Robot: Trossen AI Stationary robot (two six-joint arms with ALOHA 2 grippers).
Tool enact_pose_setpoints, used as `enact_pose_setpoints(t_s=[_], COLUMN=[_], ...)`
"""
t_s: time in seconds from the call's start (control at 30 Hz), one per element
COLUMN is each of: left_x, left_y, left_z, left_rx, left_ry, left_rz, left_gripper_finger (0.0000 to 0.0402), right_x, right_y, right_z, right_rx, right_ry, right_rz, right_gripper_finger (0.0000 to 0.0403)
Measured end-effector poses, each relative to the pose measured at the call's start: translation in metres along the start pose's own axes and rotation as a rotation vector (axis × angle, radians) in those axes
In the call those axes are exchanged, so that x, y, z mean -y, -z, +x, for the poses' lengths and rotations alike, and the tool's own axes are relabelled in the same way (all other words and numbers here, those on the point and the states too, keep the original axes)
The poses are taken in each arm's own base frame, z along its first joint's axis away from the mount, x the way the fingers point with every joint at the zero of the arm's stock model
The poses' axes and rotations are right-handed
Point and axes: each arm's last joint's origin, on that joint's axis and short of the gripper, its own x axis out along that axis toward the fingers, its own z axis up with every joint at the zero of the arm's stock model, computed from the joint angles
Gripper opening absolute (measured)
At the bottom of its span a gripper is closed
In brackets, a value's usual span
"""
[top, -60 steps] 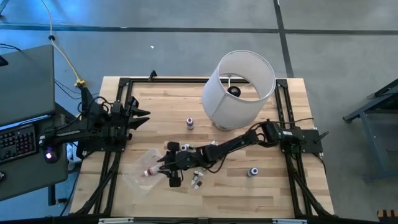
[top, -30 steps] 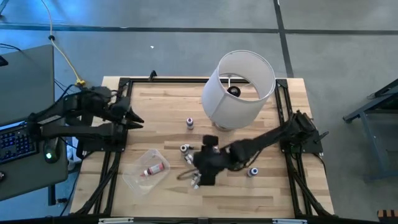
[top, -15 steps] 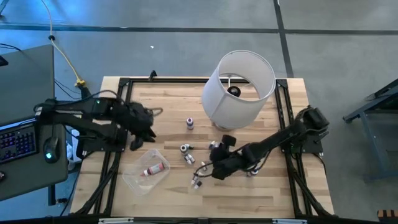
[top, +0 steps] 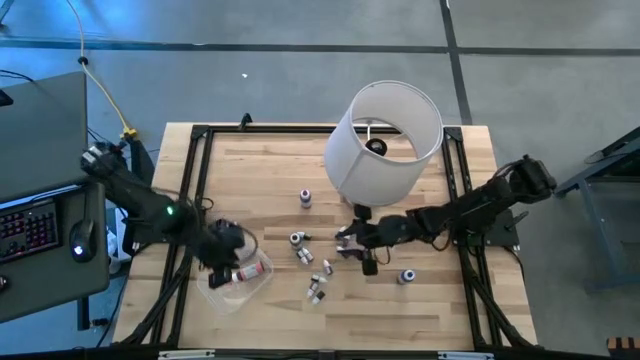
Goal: Pick & Place food coloring
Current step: Put the pink food coloring bottle into the transparent bin
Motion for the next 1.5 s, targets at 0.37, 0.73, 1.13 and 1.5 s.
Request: enact_pose_setpoints(t_s=[0.37, 0.73, 1.13, 1.5], left_x=[0.022, 0.025, 0.01, -0.011], left_y=[0.017, 0.022, 0.035, 0.049], left_z=[0.066, 0.089, 0.116, 0.126], left_rx=[-0.2, -0.303, -0.327, -0.384], left_ry=[-0.22, -0.271, -0.261, -0.311], left_rz=[-0.158, -0.165, -0.12, -0.058], left_gripper_finger=[0.0111, 0.0111, 0.0111, 0.0111], right_x=[0.027, 0.034, 0.034, 0.034], right_y=[-0.001, -0.001, 0.0, 0.0], right_z=[0.0, 0.0, 0.0, 0.001], right_rx=[0.081, 0.082, 0.081, 0.072], right_ry=[-0.141, -0.178, -0.178, -0.172], right_rz=[-0.114, -0.107, -0.104, -0.02], right_gripper_finger=[0.0192, 0.0192, 0.0192, 0.0192])
